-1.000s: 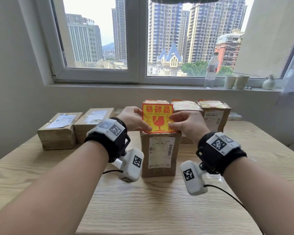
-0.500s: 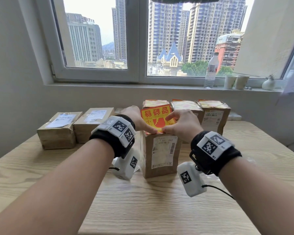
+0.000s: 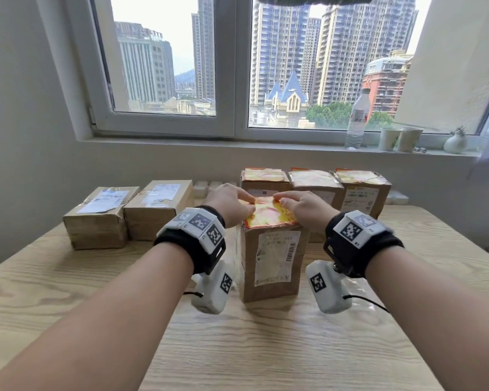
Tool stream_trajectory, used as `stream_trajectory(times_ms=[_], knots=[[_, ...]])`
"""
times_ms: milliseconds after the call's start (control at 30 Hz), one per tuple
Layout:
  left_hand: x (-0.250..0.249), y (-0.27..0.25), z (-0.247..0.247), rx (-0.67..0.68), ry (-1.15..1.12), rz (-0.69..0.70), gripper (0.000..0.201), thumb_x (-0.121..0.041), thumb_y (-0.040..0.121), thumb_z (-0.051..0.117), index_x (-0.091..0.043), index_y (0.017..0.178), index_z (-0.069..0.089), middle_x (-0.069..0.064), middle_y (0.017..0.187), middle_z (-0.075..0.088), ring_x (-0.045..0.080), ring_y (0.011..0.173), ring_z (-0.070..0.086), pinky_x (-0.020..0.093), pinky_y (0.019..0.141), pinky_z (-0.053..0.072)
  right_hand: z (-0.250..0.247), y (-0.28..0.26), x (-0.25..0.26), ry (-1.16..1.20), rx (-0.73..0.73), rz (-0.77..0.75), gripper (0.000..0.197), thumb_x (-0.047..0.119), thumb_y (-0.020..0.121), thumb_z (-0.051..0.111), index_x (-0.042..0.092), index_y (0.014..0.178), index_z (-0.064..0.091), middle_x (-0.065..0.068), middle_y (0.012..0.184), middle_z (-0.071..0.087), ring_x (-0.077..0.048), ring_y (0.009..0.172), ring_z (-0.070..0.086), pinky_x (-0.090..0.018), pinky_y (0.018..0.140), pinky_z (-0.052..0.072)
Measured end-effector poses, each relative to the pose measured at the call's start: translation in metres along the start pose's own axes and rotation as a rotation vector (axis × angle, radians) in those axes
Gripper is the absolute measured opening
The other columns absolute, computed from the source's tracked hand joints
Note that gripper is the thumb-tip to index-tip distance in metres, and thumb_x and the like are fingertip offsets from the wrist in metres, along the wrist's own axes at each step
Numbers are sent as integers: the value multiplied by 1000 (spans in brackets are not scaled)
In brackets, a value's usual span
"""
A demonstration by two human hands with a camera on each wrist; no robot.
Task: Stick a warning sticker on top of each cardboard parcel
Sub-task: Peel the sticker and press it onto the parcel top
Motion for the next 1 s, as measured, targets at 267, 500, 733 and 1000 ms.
stream_trajectory(times_ms=[267,500,733,1000], knots=[[11,2,1,22,-78,-94,35,-16,96,47,-25,127,60,-1,130,59,22,106,61,29,83,52,1,0,-3,88,-1,51,44,35,103,33,15,138,51,-7,138,53,-18,116,49,-38,107,38],[15,-1,3,39,-364,-190,41,-20,102,37,-27,142,40,6,117,61,19,85,63,37,63,59,0,-9,-3,60,-3,28,42,41,102,32,31,140,46,1,142,49,-19,126,47,-36,107,36],[18,-5,6,49,-411,-252,45,-17,101,38,-21,146,34,7,117,57,21,88,61,41,72,59,-5,-10,-10,33,-36,68,47,38,103,29,21,146,39,-1,151,40,-21,138,36,-39,116,26],[26,-14,16,192,-528,-410,37,-32,101,40,-2,97,61,21,103,66,30,89,67,44,81,58,-2,-24,-20,217,-32,262,31,24,102,30,3,109,52,-15,96,62,-26,74,64,-40,59,59]])
Point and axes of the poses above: each hand's wrist, its own y-axis towards the middle knuckle, its own z-axis out of the palm, x = y × z, the point moved 5 cm from there along y, towards the middle knuckle
